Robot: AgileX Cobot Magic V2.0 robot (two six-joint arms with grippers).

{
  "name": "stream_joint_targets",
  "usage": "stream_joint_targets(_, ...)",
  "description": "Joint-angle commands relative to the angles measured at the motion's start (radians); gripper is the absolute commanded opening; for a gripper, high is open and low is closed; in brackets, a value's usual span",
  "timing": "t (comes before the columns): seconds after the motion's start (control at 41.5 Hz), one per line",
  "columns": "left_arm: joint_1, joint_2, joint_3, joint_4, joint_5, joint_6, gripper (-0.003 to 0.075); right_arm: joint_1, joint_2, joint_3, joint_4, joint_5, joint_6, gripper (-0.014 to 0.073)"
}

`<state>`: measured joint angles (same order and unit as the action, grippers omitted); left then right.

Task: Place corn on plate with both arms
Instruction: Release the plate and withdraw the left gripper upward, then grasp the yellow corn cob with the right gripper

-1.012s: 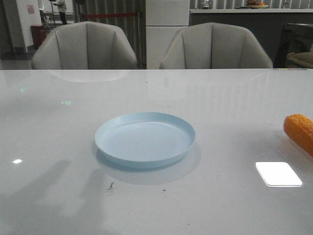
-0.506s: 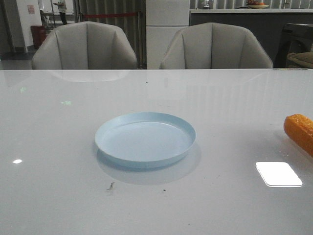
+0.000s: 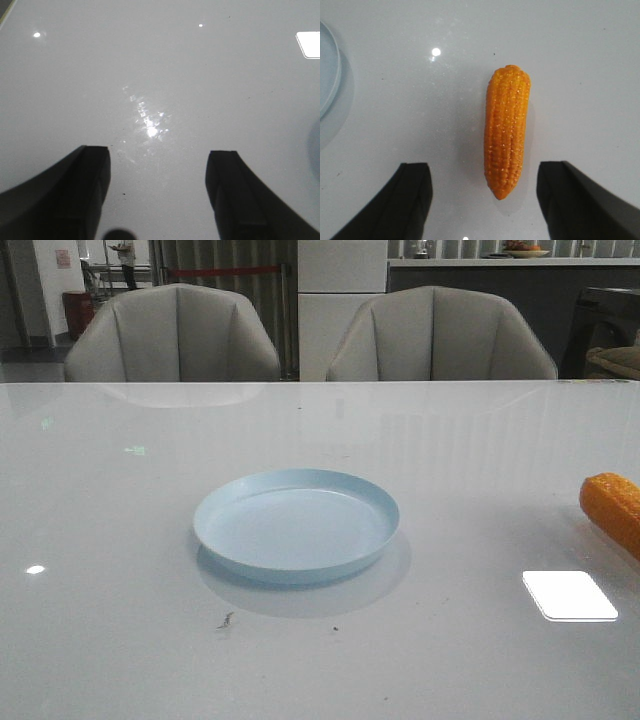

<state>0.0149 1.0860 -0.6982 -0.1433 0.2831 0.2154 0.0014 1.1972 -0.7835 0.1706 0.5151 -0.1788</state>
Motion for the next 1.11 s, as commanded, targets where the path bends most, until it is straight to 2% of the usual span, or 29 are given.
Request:
stream_joint_targets(0.0, -0.001, -0.023, -0.027, -0.029, -0.04, -0.012, 0.0474, -0.005, 0.045, -0.109, -0.008, 0.001, -0.007, 0.0552)
stream_joint_targets(0.289, -0.001, -0.023, -0.027, -0.031, -0.008, -0.012, 0.0474, -0.005, 0.301, -0.394, -0.008, 0.132, -0.007, 0.0553)
stream_joint_targets(0.506, -0.001, -0.023, -0.027, -0.031, 0.039, -0.012, 0.0474, -0.017, 0.473, -0.536, -0.044, 0.235, 0.027, 0.0553)
stream_joint_targets(0.867, -0.001, -0.023, -0.027, -0.031, 0.075, -0.012, 0.0474, -0.051, 0.631, -0.564, -0.085, 0.309, 0.062, 0.0553)
stream_joint_targets(1.084, -0.001, -0.023, -0.027, -0.031, 0.078, -0.012, 0.0474, -0.051, 0.68, -0.564, -0.085, 0.303, 0.062, 0.0553)
